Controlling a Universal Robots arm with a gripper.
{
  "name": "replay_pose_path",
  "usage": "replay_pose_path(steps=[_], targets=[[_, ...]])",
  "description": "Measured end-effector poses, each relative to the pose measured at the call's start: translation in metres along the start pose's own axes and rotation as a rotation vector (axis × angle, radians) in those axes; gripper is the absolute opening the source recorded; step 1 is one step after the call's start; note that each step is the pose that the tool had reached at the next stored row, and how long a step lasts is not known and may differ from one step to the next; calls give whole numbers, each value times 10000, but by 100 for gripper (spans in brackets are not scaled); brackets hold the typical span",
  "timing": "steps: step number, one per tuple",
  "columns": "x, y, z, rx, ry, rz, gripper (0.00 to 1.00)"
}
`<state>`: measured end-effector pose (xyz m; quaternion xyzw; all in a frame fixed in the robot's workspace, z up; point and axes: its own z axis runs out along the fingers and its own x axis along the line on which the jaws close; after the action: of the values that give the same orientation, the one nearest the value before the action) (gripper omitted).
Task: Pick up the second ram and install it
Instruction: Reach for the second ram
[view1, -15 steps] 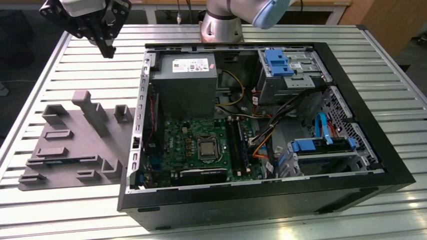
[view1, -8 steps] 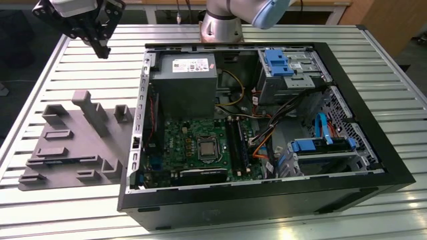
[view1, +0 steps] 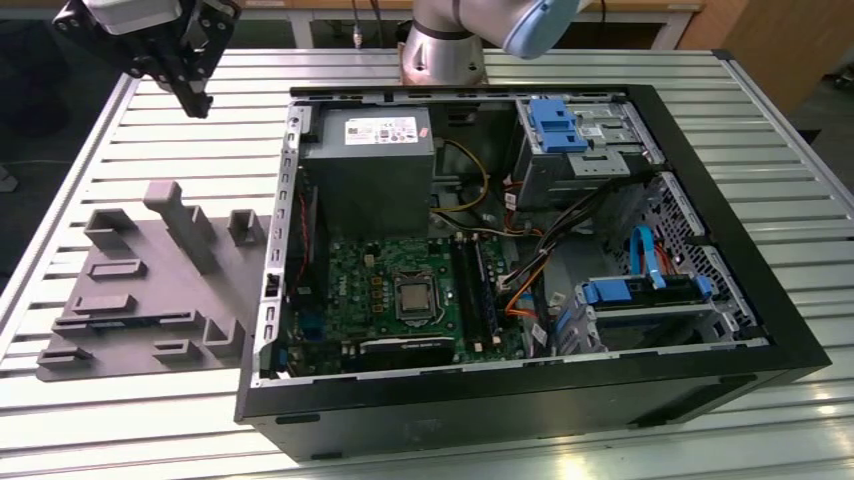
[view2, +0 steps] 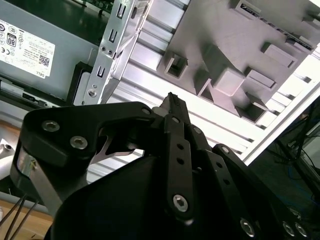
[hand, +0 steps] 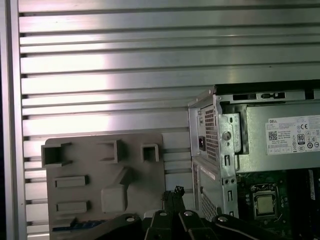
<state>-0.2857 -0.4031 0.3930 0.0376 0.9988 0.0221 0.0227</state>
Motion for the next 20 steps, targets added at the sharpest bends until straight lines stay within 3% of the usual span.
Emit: replay_pose_path(steps=[20], targets=[[199,-36,-10,-1,-16,0,11]])
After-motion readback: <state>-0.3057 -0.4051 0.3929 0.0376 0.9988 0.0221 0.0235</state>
